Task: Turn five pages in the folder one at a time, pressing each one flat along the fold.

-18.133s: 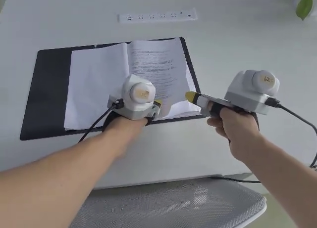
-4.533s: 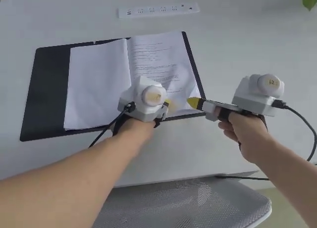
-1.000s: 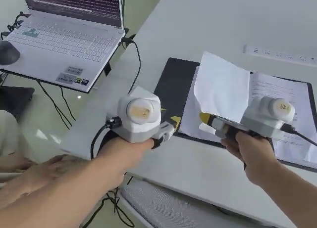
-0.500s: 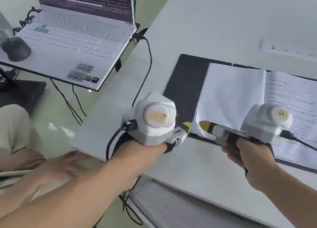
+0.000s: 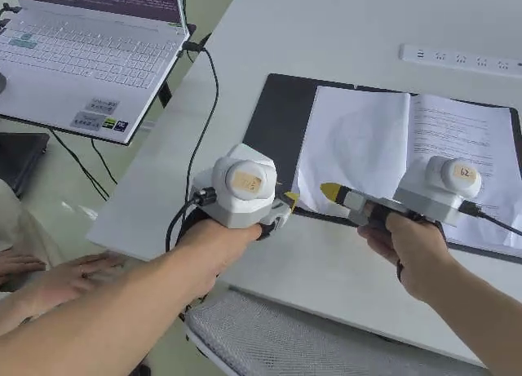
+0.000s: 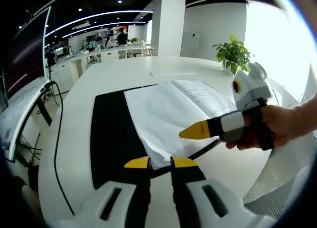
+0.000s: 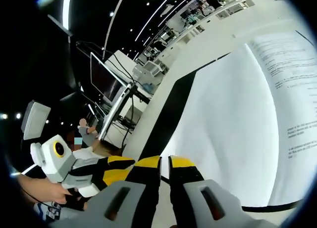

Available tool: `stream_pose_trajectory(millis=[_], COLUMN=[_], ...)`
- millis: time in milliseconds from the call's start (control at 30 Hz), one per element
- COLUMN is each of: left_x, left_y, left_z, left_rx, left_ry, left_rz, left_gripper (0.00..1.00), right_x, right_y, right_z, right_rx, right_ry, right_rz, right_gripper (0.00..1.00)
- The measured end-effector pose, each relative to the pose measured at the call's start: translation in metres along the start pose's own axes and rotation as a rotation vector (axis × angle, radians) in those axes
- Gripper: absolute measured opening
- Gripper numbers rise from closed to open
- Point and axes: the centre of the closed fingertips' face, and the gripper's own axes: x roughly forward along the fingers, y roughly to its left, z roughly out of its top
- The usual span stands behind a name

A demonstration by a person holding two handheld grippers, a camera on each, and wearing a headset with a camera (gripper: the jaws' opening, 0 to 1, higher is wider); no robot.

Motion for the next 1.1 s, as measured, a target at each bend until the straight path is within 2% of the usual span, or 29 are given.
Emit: stream_pose_trajectory(millis=[167, 500, 733, 933, 1100], left_x=[0.015, 0.039, 0.046, 0.049, 0.048], left_y=[-0.009, -0.019, -0.019, -0.013, -0.008], left_z=[0.000, -0.001, -0.008, -0.024, -0.024], left_rx=[0.008, 0.017, 0.001, 0.001, -0.004], left_ry=[0.009, 0.033, 0.048, 0.073, 0.058], left_rz=[-0.009, -0.007, 0.019, 0.051, 0.080], left_gripper=[0.12, 0.11, 0.10, 0.07, 0.02], right_x=[-0.013, -0.029, -0.039, -0.041, -0.041], right_y=[-0.018, -0.052, -0.066, -0.075, -0.082], right_z=[0.016, 0.028, 0.036, 0.043, 0.045], right_rx=[0.010, 0.026, 0.037, 0.047, 0.050], right_ry=[-0.029, -0.048, -0.062, -0.058, -0.046], right_rz=[-0.024, -0.067, -0.082, -0.083, -0.085], right_gripper=[0.04, 0.04, 0.04, 0.03, 0.02])
